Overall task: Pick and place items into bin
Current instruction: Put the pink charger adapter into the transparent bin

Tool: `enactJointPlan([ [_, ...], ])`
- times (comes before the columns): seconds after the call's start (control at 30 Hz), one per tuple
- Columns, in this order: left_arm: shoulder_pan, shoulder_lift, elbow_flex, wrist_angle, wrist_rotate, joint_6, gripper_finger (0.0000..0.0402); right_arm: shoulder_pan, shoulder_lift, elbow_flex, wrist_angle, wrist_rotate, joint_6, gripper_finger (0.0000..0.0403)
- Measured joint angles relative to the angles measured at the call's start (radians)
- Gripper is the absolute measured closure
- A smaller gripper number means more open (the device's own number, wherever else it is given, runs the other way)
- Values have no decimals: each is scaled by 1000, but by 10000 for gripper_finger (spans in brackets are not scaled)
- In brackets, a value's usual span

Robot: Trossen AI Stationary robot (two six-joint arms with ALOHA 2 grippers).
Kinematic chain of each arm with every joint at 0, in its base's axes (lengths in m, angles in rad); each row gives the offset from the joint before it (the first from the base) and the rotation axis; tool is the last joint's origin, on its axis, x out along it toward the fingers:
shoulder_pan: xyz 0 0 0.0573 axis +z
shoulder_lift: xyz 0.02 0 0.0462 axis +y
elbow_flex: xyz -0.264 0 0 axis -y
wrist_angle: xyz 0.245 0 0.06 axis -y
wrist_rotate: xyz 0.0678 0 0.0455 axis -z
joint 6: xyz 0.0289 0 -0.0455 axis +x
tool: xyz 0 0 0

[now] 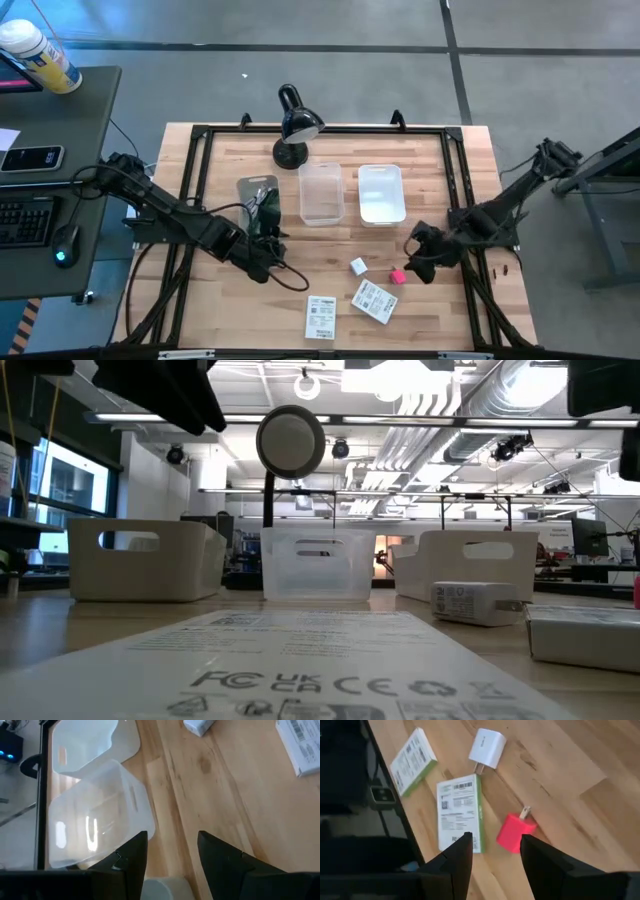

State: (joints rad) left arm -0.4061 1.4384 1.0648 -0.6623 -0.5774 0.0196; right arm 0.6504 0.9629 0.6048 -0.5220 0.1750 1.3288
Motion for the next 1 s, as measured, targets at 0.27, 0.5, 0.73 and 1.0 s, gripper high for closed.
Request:
enactJointPlan([
  [0.27, 0, 0, -50, 96, 0, 36, 241, 92, 114, 38, 40, 75, 112, 247],
  [0.5, 1, 0, -50, 108, 0, 55, 241, 92, 262, 109, -4, 50, 173, 247],
  [0.73, 1, 0, -50, 139, 0, 55, 241, 92, 399, 196, -105, 6, 246, 247],
  [1.0, 1, 0, -50, 141, 0, 63, 240, 72, 484, 281, -197, -35, 294, 242],
])
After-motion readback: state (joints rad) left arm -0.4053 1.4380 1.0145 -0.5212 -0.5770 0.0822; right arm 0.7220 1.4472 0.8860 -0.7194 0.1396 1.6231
